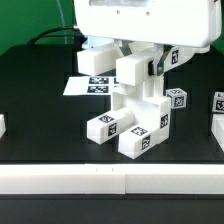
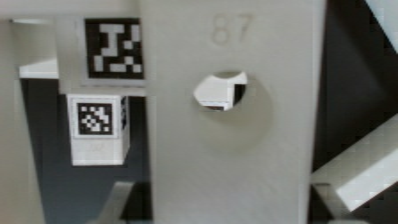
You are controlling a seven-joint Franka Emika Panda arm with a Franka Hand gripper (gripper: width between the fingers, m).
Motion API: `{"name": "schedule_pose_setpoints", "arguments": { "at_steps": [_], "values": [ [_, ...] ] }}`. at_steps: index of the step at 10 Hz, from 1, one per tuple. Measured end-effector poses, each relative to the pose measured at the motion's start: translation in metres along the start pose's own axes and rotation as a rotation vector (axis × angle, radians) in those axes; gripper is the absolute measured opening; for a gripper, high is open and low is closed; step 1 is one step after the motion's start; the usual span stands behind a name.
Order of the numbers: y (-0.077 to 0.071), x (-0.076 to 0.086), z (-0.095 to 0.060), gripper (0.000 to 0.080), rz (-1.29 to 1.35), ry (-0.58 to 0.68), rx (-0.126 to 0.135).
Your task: Assemble chair
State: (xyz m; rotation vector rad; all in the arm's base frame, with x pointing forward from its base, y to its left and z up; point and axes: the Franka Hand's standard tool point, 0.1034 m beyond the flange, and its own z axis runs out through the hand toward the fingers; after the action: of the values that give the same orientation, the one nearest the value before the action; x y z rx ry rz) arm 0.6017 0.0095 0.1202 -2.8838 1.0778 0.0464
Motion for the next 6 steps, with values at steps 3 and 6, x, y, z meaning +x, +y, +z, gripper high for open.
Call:
{"name": "schedule_pose_setpoints", "arguments": {
  "at_steps": [3,6],
  "values": [
    [-0.006,-0.005,0.0,0.0288,-0.016,0.0,-0.001],
    [-0.004,-0.011,0.002,0.0288,-0.018,-0.005,-0.003]
  ]
}}
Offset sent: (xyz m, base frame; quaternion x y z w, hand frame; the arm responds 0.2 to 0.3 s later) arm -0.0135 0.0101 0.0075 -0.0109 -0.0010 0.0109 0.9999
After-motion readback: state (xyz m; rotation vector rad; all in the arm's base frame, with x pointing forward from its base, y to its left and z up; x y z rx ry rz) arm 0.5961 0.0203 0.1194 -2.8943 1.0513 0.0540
